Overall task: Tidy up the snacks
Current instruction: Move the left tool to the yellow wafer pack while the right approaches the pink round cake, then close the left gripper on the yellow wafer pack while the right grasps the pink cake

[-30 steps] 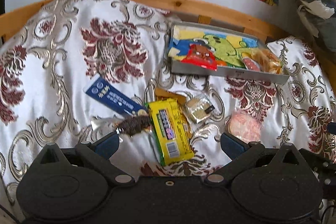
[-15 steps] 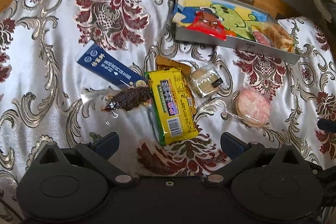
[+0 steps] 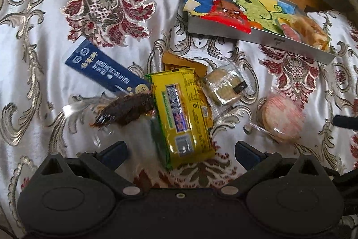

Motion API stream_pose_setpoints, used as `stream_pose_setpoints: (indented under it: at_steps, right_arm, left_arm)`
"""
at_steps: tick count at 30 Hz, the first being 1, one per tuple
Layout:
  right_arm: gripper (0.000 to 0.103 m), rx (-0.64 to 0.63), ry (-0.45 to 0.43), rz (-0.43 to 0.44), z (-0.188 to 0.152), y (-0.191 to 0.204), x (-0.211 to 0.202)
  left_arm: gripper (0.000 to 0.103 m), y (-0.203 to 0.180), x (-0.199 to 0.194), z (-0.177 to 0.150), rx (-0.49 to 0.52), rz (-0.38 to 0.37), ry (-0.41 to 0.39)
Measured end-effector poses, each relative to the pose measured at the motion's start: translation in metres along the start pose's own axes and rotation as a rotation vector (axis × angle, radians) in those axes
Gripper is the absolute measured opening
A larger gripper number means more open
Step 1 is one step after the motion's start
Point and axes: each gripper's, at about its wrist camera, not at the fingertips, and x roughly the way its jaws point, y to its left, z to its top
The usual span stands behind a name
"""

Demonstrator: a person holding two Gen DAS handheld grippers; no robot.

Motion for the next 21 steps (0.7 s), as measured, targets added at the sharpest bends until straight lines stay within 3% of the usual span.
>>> stream_pose_setpoints:
  at_steps: [6,12,21]
  right_arm:
    - [0.103,-0.094,-0.047,0.039,0.005,-0.001,0.02]
    - [0.103,-0.075,-0.026,0.039,0.007,-0.008,0.049]
    - [0.103,-0.014,0.01,0.083,0.002,-0.013,0.073]
  left_arm:
    - [0.102,-0.007,0.016,0.009,-0.006,-0.016,0.017]
    - [0.102,-0.008,0.032,0.013,-0.029,-0.004,0.028]
    - [0.099,-0.014,0.04,0.011,0.018,0.033,0.006]
